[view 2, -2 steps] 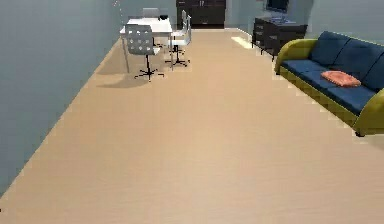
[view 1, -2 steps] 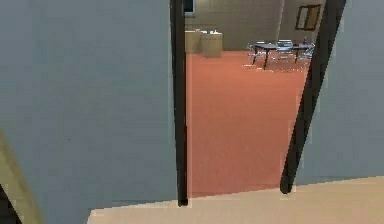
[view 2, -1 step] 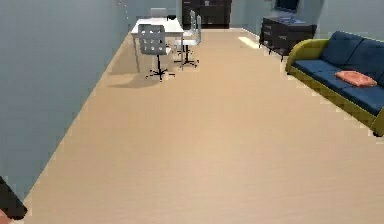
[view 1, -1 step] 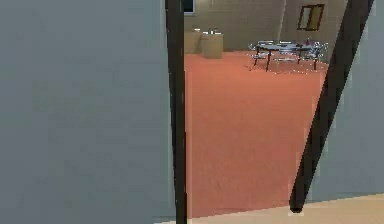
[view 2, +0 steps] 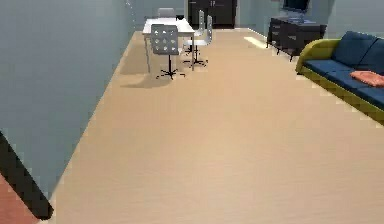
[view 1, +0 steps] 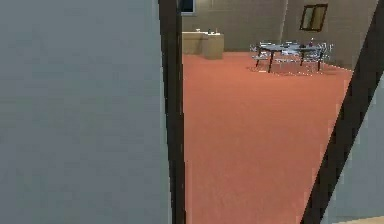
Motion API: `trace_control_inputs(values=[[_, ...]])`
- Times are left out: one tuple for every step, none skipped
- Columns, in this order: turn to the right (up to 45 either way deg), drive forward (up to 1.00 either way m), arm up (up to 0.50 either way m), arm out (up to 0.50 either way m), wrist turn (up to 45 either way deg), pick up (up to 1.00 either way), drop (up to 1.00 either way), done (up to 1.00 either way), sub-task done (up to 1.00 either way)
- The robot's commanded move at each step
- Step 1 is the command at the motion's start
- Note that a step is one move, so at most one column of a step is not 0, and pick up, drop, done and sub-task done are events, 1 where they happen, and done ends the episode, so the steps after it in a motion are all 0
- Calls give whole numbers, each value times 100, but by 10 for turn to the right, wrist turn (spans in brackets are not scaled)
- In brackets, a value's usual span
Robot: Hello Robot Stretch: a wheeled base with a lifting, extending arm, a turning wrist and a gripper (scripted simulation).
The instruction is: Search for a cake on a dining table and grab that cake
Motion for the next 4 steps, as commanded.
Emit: trace_control_inputs(values=[[360, 0, 0, 0, 0, 0, 0, 0, 0], [0, 80, 0, 0, 0, 0, 0, 0, 0], [-210, 0, 0, 0, 0, 0, 0, 0, 0], [0, 100, 0, 0, 0, 0, 0, 0, 0]])
